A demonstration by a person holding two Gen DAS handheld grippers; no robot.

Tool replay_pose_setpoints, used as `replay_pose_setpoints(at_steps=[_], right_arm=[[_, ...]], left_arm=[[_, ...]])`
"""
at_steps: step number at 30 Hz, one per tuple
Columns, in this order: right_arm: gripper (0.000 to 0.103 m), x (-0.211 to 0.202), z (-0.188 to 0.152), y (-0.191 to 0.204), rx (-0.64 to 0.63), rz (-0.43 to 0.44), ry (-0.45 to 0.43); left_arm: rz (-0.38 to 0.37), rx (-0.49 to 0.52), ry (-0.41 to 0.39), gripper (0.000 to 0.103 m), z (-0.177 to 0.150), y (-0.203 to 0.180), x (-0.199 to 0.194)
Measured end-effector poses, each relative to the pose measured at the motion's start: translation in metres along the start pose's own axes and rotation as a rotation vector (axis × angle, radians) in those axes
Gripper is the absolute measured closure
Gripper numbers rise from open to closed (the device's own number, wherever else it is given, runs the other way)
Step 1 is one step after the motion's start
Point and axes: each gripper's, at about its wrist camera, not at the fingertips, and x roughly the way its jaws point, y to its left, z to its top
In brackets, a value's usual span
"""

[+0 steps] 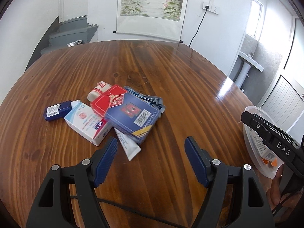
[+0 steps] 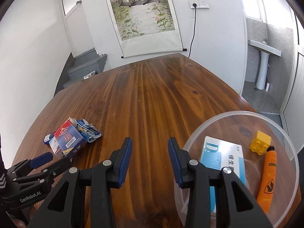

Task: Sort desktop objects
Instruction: 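Move both open grippers back over the pile of items on the table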

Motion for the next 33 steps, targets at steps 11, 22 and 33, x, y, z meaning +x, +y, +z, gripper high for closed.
replay_pose_setpoints(at_steps=[11, 22, 33], right_arm=[[0.057, 0.032, 0.005, 0.063, -0.135, 0.12, 0.064], [0.021, 0.061, 0.004, 0.131, -0.33, 0.203, 0.056], [0.021, 0.093, -0.005, 0.158, -0.449, 0.259, 0.109]], left_arm=[[0.086, -0.086, -0.01, 0.027, 0.004, 0.059, 0.0], [0.129, -0.15, -0.011, 0.026, 0.002, 0.104, 0.0], [0.132, -0.191, 0.001, 0.026, 0.001, 0.12, 0.002]])
